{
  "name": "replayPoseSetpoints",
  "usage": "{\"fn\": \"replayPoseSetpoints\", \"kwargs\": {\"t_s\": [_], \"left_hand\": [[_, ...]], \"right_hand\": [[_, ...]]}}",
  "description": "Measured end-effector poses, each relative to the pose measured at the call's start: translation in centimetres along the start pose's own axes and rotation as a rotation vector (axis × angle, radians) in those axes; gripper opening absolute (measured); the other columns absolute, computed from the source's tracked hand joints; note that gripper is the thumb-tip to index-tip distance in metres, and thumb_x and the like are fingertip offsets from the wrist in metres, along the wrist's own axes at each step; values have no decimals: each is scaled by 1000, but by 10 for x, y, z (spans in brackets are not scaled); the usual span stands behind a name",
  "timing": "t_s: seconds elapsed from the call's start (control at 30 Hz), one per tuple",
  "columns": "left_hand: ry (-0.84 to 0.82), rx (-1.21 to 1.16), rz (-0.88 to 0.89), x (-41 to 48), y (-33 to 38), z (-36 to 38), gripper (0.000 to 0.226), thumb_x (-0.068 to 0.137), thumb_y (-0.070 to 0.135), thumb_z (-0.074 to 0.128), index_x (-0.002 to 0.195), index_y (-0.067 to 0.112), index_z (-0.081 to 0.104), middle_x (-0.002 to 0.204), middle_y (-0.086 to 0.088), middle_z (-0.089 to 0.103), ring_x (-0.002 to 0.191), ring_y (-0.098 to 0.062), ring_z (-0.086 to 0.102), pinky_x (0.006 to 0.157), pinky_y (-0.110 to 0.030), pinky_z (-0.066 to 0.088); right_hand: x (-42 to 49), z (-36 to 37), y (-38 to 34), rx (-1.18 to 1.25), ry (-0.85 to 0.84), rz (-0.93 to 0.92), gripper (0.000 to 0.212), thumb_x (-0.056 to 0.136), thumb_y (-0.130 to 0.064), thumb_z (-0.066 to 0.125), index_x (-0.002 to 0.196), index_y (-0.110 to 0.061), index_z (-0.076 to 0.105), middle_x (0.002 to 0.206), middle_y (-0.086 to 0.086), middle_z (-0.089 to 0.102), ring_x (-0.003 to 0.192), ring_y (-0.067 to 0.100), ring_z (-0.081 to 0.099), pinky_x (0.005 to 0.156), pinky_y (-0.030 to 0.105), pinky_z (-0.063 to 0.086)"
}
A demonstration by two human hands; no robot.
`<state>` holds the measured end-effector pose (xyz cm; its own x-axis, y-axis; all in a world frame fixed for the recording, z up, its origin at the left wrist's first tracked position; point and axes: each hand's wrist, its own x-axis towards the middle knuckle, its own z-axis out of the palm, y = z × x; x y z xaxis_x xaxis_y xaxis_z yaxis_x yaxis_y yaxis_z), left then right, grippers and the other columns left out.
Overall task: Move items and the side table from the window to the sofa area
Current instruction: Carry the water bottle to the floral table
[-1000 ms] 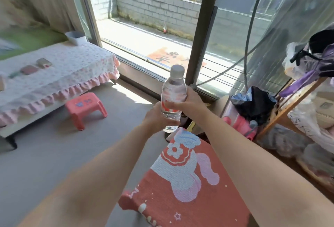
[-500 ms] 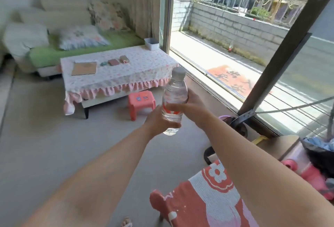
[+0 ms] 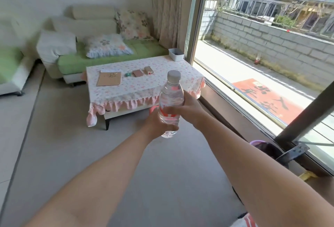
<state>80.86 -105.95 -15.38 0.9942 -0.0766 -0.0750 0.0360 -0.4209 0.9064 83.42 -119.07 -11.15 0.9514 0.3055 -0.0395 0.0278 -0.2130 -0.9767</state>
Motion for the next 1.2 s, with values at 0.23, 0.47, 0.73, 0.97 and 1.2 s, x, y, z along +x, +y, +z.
{"fn": "replayPoseSetpoints", "kwargs": {"t_s": [0.23,0.47,0.73,0.97,1.2], "left_hand": [[64,9,10,68,-7,-41,54,49,28,81,98,31,59,98,2,69,94,-24,68,83,-45,54],[88,88,-7,166,-18,-51,57,60,18,85,112,14,63,108,-4,70,103,-21,65,93,-37,49],[87,71,-59,281,-5,-44,50,62,14,84,107,18,63,100,2,69,97,-15,64,78,-19,43],[163,55,-98,382,-8,-56,56,55,25,85,106,22,63,99,3,71,95,-16,65,87,-32,51],[145,33,-103,477,-29,-84,42,59,20,85,93,28,64,94,5,71,90,-12,66,78,-24,49]], "right_hand": [[79,9,-12,6,11,15,77,53,-19,84,124,-16,54,115,4,67,106,20,64,98,43,49],[173,-11,-6,4,-24,6,65,64,-4,81,121,-14,52,116,7,65,106,22,63,95,38,50],[284,-67,2,4,-84,8,57,68,1,77,116,-15,53,110,6,65,97,18,64,84,29,52],[387,-96,5,-48,-106,4,59,64,-4,80,116,-17,56,110,4,67,99,19,65,86,32,52],[491,-98,17,-40,-145,22,63,66,-3,79,122,-13,53,113,4,66,97,16,63,73,19,49]]}}
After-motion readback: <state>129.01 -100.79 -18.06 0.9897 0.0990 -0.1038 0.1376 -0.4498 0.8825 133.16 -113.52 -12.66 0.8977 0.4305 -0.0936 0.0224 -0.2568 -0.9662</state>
